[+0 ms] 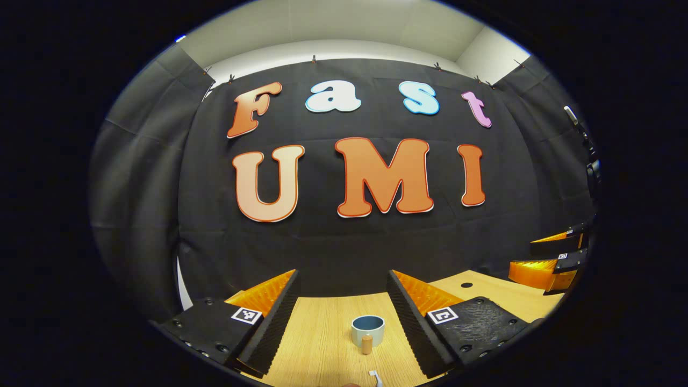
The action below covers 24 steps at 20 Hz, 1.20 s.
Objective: Put the toothbrush and toothpaste on the desktop into the cup, then pick up the cup and place it on the coaster on the desktop.
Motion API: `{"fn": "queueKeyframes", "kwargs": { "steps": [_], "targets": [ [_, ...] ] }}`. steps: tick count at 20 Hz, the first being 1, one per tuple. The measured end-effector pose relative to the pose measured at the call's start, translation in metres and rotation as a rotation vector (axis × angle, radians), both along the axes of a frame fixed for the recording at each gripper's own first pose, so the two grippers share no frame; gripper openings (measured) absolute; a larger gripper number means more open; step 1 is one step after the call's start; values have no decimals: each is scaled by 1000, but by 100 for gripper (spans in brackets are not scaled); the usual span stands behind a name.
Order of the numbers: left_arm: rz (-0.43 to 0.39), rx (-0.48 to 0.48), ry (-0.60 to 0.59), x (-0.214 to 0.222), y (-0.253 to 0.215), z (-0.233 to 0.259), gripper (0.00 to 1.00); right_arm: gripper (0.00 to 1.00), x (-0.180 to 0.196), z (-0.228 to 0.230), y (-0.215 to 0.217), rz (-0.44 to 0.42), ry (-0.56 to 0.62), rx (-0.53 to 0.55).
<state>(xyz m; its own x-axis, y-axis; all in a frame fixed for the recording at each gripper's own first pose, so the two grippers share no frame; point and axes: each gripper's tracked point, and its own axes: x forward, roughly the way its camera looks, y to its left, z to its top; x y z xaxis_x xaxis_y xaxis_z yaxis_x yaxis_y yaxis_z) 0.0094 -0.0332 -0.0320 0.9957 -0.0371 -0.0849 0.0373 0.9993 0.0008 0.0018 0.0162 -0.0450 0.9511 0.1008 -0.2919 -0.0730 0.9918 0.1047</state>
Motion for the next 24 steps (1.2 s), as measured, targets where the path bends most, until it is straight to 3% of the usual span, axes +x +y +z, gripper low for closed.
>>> {"fn": "queueKeyframes", "kwargs": {
  "steps": [5,12,19,24],
  "targets": [
    [33,1,168,3,11,-46,96,96,-9,-33,7,16,143,28],
    [-24,12,437,-6,-1,-125,96,94,-34,-104,29,53,413,117],
    [-115,30,634,-27,-26,-180,97,92,-51,-154,44,96,589,107],
    [-123,38,737,-34,-34,-217,97,82,-60,-181,56,116,707,195]
  ]
}}
